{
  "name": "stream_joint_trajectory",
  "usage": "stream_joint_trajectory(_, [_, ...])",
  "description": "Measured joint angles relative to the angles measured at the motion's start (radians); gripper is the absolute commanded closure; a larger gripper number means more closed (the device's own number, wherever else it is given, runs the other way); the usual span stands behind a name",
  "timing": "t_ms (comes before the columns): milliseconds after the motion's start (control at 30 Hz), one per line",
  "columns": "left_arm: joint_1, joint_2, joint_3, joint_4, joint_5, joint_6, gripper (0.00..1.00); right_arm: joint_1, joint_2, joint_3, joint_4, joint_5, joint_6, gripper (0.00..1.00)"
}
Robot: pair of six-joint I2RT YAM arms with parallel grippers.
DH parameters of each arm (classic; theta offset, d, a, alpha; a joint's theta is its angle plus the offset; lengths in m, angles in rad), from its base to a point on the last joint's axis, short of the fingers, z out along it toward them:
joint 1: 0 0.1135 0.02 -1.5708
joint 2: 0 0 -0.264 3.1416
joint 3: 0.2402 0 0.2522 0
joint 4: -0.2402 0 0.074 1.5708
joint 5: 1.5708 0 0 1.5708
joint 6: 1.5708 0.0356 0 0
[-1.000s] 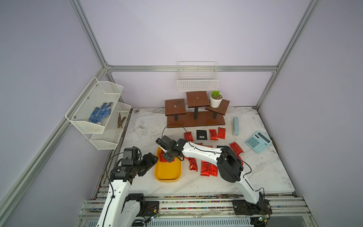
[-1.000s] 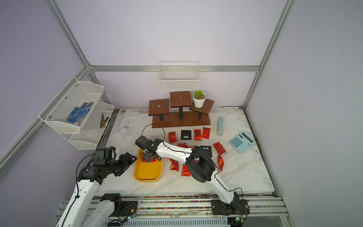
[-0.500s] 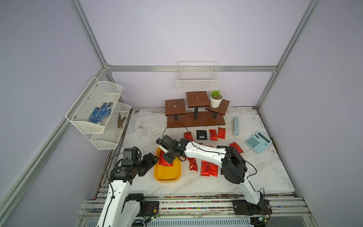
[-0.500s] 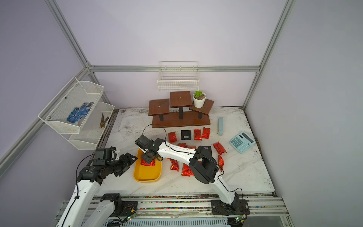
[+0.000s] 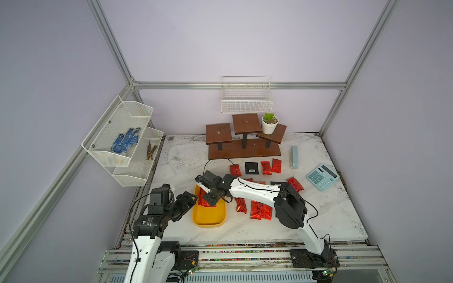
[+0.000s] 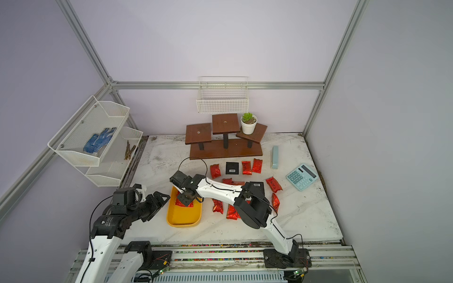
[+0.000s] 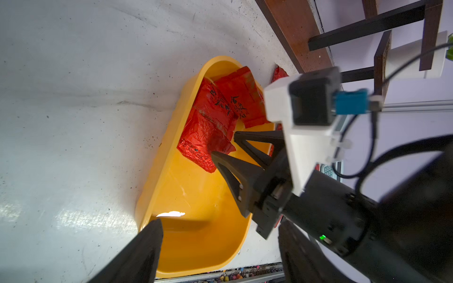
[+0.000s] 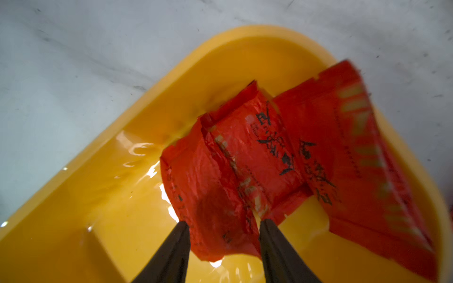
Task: Take the tea bags out of the storage box
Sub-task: Pick up the tea bag from the storage box, then place the tea bag at the center of the board.
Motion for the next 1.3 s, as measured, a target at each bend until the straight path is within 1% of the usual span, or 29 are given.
stream_joint_trajectory(33, [0.000, -0.002, 0.000, -0.001, 0.000, 0.000, 0.23, 0.000, 0.014, 0.000, 0.000, 0.000, 0.000, 0.50])
stream_joint_trajectory(67, [0.000, -0.001, 0.000, -0.002, 0.000, 0.000, 0.22, 0.000, 0.027, 0.000, 0.002, 0.001, 0.002, 0.53])
stream_joint_trajectory(133, [0.000, 0.000, 0.000, -0.005, 0.000, 0.000, 0.23, 0.000, 0.031, 0.002, 0.004, 0.004, 0.003, 0.68])
stream_joint_trajectory(233, [0.000, 0.002, 0.000, -0.006, 0.000, 0.000, 0.23, 0.001, 0.031, 0.004, 0.013, 0.002, 0.011, 0.93])
stream_joint_trajectory(267, [0.000, 0.004, 0.000, -0.006, 0.000, 0.000, 0.23, 0.001, 0.030, 0.004, 0.014, -0.002, 0.014, 0.99])
stream_joint_trajectory(467, [0.000, 0.018, 0.000, -0.006, 0.000, 0.000, 0.23, 0.004, 0.013, -0.011, 0.031, -0.014, 0.040, 1.00])
stream_joint_trajectory(667, [0.000, 0.019, 0.000, -0.006, 0.000, 0.001, 0.25, 0.004, -0.078, -0.090, 0.040, -0.063, 0.074, 1.00])
stream_joint_trajectory(767, [0.000, 0.021, 0.008, -0.011, 0.001, 0.001, 0.25, 0.004, -0.180, -0.162, 0.053, -0.078, 0.097, 1.00])
stream_joint_trajectory(867, [-0.003, 0.021, 0.016, -0.014, 0.004, 0.000, 0.26, -0.005, -0.331, -0.259, 0.078, -0.075, 0.127, 1.00])
stream_joint_trajectory(967, [-0.032, 0.025, 0.017, -0.013, 0.002, -0.013, 0.26, -0.028, -0.506, -0.363, 0.103, -0.058, 0.164, 1.00])
stream_joint_trajectory(1067, [-0.098, 0.030, 0.017, -0.007, -0.014, -0.037, 0.26, -0.103, -0.672, -0.471, 0.134, -0.044, 0.205, 1.00])
stream_joint_trajectory(1133, [-0.159, 0.036, 0.017, 0.011, -0.037, -0.058, 0.27, -0.195, -0.780, -0.554, 0.151, -0.032, 0.235, 1.00])
stream_joint_trajectory(1300, [-0.341, 0.096, 0.029, 0.069, -0.119, -0.118, 0.27, -0.398, -0.941, -0.713, 0.170, 0.002, 0.293, 1.00])
